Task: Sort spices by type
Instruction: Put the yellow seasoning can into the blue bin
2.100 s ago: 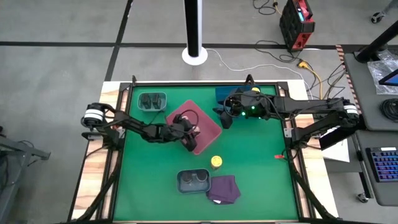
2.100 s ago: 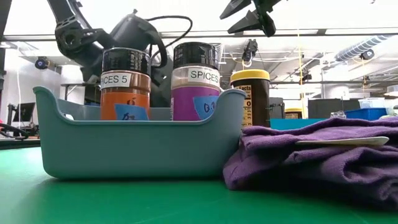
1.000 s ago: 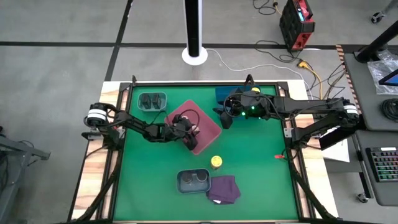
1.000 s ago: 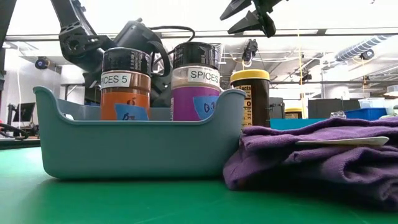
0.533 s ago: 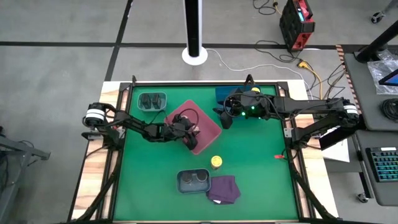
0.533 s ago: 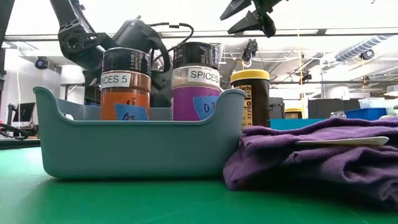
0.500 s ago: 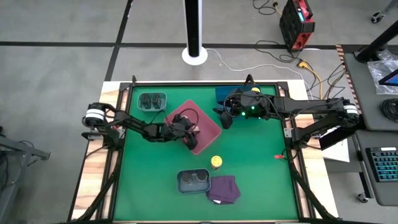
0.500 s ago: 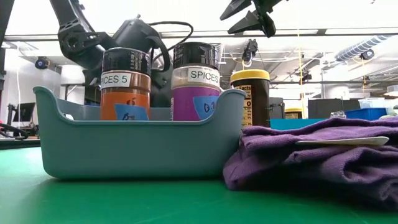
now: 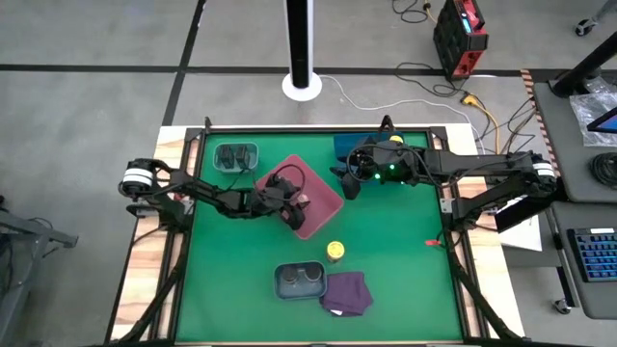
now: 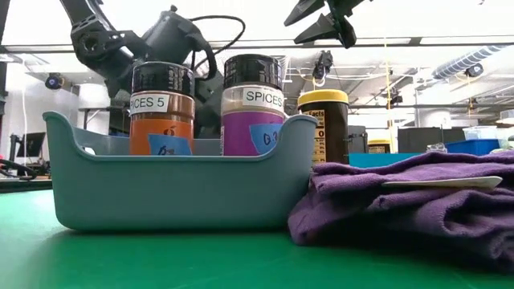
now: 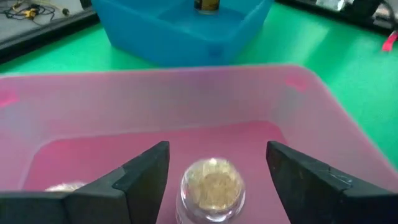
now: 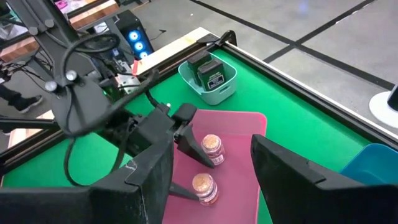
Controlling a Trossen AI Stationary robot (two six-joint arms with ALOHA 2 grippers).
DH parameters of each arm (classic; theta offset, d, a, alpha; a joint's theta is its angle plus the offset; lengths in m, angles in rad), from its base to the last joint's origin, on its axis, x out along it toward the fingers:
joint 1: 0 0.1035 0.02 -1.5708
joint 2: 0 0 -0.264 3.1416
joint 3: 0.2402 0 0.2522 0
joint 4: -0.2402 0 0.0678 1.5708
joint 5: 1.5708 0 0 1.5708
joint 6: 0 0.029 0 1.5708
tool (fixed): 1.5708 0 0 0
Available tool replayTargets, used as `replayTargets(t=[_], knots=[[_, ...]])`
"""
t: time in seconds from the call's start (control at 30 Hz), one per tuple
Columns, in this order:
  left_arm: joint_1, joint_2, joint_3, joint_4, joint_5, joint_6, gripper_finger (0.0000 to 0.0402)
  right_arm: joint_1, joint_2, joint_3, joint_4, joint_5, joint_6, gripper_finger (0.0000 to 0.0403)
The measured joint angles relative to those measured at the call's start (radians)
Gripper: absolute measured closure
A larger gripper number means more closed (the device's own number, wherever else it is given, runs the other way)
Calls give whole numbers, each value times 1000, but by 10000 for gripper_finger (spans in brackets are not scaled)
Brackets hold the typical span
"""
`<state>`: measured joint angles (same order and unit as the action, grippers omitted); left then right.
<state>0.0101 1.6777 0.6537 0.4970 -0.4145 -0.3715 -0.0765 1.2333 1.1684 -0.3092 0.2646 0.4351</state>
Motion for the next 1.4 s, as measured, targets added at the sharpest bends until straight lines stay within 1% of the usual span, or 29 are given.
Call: replayTargets(t=[0.1,0.2,0.27,0.37,0.5,0.63,0.73,0.87,1.0,1.1,1.17,1.27,1.4], knots=[[0,-39,0,-26,-6,-2,147,0,-3,4,-10,0,11,200],[0,-112,0,-96,-6,-4,145,1,-6,43,-55,-1,14,200],[0,-188,10,-173,-5,-4,145,3,-7,88,-123,-1,25,200],[0,-313,64,-338,1,7,145,17,10,160,-214,-1,42,200],[0,-450,197,-614,32,63,145,48,49,249,-328,-33,73,200],[0,-521,377,-853,74,117,145,102,111,322,-445,-74,144,200],[0,-545,515,-996,77,153,145,147,165,355,-533,-120,254,200],[0,-556,675,-1151,75,203,145,193,208,385,-641,-190,466,200],[0,-570,779,-1242,74,247,145,238,250,395,-718,-270,685,200],[0,-586,808,-1272,73,251,145,268,284,396,-743,-374,842,200],[0,-602,810,-1272,73,251,145,290,311,396,-740,-403,914,200],[0,-622,797,-1267,73,244,145,315,355,396,-735,-381,986,200],[0,-628,779,-1268,73,216,145,327,423,424,-728,-312,1049,200]])
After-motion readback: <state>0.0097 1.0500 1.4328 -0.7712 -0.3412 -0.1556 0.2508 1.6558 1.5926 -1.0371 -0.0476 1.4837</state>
